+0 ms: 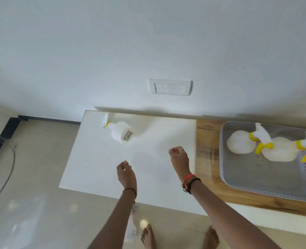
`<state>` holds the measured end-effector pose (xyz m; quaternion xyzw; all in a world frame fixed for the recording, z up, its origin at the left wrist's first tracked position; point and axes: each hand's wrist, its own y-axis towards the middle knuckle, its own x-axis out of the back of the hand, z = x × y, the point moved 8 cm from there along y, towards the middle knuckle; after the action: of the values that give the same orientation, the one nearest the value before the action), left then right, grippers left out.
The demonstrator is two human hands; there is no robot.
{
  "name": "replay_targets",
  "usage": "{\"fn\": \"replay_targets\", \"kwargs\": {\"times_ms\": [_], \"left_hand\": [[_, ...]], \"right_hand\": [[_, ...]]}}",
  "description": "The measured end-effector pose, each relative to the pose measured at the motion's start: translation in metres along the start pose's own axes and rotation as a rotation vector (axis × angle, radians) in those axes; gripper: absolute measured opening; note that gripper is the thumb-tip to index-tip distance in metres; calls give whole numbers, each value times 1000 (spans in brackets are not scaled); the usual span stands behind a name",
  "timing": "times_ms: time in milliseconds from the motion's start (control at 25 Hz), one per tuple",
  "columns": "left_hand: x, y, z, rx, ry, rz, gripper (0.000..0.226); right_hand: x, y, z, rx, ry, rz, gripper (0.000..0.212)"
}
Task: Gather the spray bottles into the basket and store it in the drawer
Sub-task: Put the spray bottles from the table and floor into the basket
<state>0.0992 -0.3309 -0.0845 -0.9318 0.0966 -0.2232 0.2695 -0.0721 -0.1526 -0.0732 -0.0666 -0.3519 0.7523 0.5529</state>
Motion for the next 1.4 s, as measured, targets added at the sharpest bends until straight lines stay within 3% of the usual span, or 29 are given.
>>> {"fn": "replay_targets", "kwargs": {"times_ms": [80,200,320,440,600,760,920,1120,1320,1400], "left_hand": [[2,45,-24,15,8,34,25],[-6,98,-51,74,22,116,43],[-27,125,-55,212,77,299,52],[-44,134,-52,257,119,446,86],[-59,137,-51,205,96,539,78],[-57,127,-51,192,-56,607,57],[-46,99,-42,137,-84,657,55],[-30,46,-35,58,-30,702,73],[-26,-18,-32,-68,118,776,82],[-29,-47,-30,-101,135,802,79]], "right_hand": [[-42,18,19,13,-29,86,18],[-104,43,43,53,-136,210,40],[-152,58,63,101,-182,328,57],[-179,61,72,130,-183,410,61],[-192,53,69,122,-162,465,56],[-182,42,55,80,-120,422,50],[-155,25,35,21,-63,371,42],[-100,2,18,-32,24,303,23],[-41,-25,11,-76,103,392,26],[-15,-36,7,-108,171,465,39]]}}
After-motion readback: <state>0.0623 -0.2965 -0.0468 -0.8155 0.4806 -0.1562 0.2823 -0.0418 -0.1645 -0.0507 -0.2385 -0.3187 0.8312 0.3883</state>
